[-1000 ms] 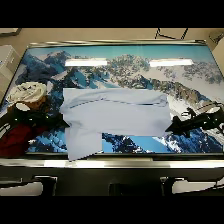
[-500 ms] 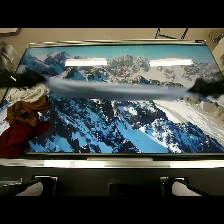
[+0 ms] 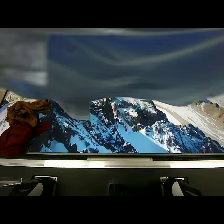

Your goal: Fold the clothes and pants, and hang the long-sleeved shirts on hangers.

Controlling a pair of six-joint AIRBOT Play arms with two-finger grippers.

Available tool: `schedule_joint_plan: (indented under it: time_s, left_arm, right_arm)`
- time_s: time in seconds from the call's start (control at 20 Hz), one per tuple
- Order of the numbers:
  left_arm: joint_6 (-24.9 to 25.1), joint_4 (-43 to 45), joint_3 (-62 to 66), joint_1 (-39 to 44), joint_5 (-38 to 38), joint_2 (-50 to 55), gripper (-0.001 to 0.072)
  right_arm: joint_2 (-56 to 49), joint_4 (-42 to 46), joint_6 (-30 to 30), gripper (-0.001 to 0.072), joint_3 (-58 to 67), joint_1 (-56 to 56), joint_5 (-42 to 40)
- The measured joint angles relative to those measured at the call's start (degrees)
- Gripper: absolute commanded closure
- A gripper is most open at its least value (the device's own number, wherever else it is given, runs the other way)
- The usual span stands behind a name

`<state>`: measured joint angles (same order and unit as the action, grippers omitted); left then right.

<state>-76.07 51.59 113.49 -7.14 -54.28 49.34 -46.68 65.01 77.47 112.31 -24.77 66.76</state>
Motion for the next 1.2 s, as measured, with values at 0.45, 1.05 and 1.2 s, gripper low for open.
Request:
schedule_joint_plan:
  time_s: [0.45, 1.05, 1.2]
  left_arm:
    - [-3.5, 2.8, -1.4, 0.5, -2.3, 4.8, 0.0687]
    - [-5.9, -0.6, -34.8, 4.1, 5.3, 40.9, 0.0684]
    - [-5.3, -3.1, -33.6, 4.4, 13.0, 47.0, 0.0684]
  right_arm:
    - [-7.2, 2.6, 9.8, 0.0669, 0.1, 0.8, 4.1]
    - [-50.4, 12.8, 20.8, 0.0667, -17.9, 17.3, -0.8]
    - [-53.6, 13.0, 22.2, 0.0668, -18.4, 17.8, -14.2]
